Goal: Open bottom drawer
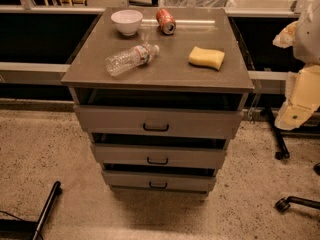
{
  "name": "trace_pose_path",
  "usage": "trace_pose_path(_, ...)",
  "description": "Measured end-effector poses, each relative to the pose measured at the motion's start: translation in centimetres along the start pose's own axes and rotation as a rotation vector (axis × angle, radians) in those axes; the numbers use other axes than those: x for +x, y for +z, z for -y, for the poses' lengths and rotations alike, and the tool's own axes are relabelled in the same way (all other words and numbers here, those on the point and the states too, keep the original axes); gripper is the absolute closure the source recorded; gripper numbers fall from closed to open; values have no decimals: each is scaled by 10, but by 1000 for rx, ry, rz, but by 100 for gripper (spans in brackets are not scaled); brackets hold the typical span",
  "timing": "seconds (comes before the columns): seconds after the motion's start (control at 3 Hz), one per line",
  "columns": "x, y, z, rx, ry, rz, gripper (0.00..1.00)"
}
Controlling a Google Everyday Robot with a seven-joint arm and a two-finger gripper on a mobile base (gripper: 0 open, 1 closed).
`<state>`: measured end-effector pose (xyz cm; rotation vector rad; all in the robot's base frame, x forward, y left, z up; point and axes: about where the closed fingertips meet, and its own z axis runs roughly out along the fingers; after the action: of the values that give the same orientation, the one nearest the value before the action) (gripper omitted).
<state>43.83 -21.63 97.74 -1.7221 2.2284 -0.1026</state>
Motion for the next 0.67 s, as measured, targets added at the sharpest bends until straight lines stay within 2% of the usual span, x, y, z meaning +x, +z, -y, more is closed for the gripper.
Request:
trace_pose_path(0.33, 0, 0, 0, 0, 0, 0, 0)
trace_pose_path(0.67, 0, 52, -10, -73, -7, 7, 0)
